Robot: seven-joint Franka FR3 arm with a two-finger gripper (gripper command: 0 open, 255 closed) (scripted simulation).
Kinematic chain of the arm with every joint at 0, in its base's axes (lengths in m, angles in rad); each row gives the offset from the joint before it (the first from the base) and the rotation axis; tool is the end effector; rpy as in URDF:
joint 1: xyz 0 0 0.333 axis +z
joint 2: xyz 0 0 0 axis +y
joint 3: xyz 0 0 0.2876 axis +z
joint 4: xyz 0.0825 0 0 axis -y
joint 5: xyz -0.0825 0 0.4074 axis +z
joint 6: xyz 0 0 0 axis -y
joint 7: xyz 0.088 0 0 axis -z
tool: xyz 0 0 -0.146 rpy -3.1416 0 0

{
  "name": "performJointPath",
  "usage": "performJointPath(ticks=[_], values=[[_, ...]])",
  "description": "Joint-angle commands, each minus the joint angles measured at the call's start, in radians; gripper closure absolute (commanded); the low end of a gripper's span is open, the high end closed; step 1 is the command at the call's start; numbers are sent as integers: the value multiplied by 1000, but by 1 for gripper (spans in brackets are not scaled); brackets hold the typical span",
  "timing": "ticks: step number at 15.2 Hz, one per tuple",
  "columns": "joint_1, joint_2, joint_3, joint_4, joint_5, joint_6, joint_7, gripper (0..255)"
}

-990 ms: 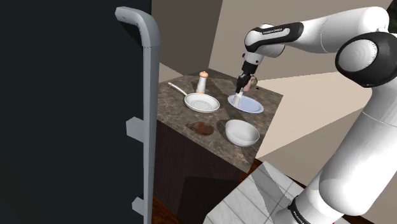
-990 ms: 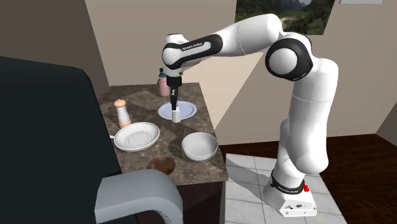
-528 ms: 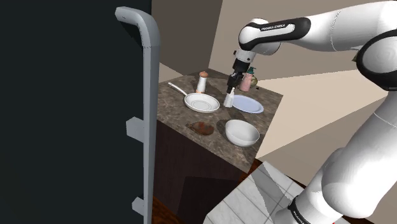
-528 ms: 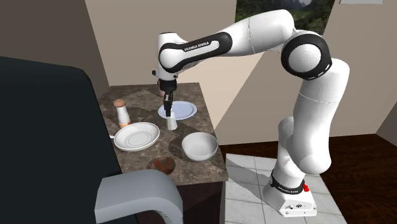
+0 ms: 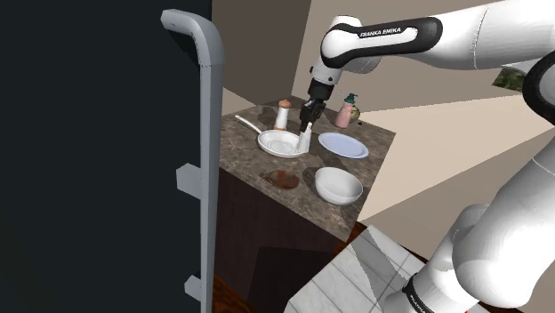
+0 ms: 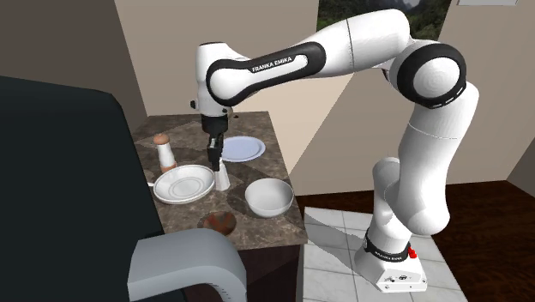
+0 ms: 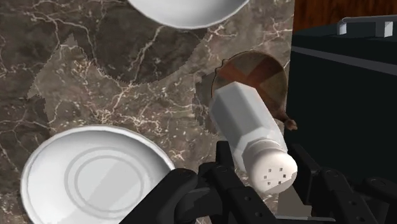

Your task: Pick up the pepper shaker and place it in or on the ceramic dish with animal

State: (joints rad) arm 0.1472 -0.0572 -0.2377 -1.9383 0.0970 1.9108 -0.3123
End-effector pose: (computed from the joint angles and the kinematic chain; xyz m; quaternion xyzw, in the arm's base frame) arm 0.5702 -0.0424 0.4354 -0.9940 -0.0952 -0.0242 0.0488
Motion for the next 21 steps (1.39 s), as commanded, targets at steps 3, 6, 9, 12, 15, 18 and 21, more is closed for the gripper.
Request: performJointPath(ticks=[3,6,9,12,15,18,21], values=[[53,-6,61,20,-2,-15,118,255],[53,-1,61,-15,0,25,114,255],[53,5,61,-48,3,64,109,255],[53,14,61,-79,6,103,104,255],[54,24,60,-108,10,142,98,255],[54,36,60,-135,15,181,92,255],[54,51,60,-160,21,220,86,255]])
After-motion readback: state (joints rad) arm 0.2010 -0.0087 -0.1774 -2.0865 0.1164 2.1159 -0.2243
